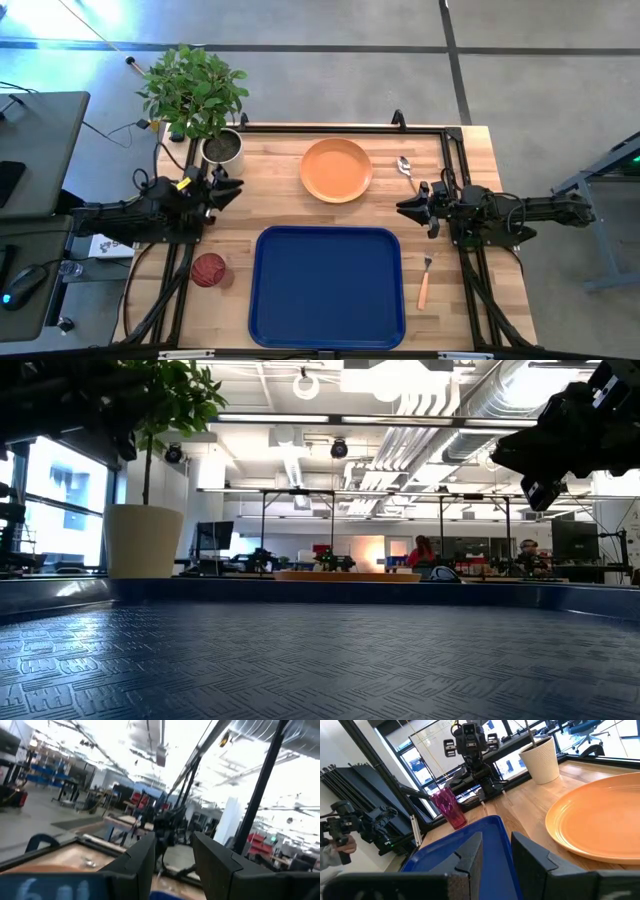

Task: Pick and place plate/cup/fork/spoon on tray
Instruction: Put the purple cup on the blue serving tray

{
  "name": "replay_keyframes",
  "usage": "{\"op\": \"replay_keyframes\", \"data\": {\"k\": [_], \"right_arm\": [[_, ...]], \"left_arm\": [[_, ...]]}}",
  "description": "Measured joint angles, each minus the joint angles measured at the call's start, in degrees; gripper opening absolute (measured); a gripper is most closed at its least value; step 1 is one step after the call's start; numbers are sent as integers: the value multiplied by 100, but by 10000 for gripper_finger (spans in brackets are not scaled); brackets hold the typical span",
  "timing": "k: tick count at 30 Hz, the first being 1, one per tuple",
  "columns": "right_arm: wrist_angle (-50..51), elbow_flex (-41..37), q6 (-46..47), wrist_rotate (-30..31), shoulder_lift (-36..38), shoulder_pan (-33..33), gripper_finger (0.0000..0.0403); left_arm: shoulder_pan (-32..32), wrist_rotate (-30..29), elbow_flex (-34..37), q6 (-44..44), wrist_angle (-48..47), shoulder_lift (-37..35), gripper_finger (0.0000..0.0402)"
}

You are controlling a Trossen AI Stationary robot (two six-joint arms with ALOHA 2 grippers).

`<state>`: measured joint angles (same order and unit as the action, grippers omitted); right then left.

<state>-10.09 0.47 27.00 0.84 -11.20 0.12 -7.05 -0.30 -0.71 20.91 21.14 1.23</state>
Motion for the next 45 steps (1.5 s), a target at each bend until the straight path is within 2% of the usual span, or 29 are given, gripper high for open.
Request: {"op": "replay_keyframes", "data": {"k": [9,14,22,25,30,37,45], "right_arm": [[0,0,0,2,-2,-1,94],[0,-2,0,0,-2,-2,94],[0,-2,0,2,-2,-2,94],[0,-2,0,2,-1,-1,94],[0,-1,0,2,-2,-1,94],[0,-1,1,1,-2,-1,94],[0,-1,1,2,-1,-1,94]], "left_arm": [[0,-111,0,304,125,0,126],[0,-149,-8,582,158,-2,141],[2,-149,-585,506,4,6,163],[2,-72,-994,318,-555,42,164],[4,44,-1934,223,-2058,323,164],[4,544,-3460,-364,-4144,1072,164],[4,915,-4869,-1023,-5620,2027,164]]}}
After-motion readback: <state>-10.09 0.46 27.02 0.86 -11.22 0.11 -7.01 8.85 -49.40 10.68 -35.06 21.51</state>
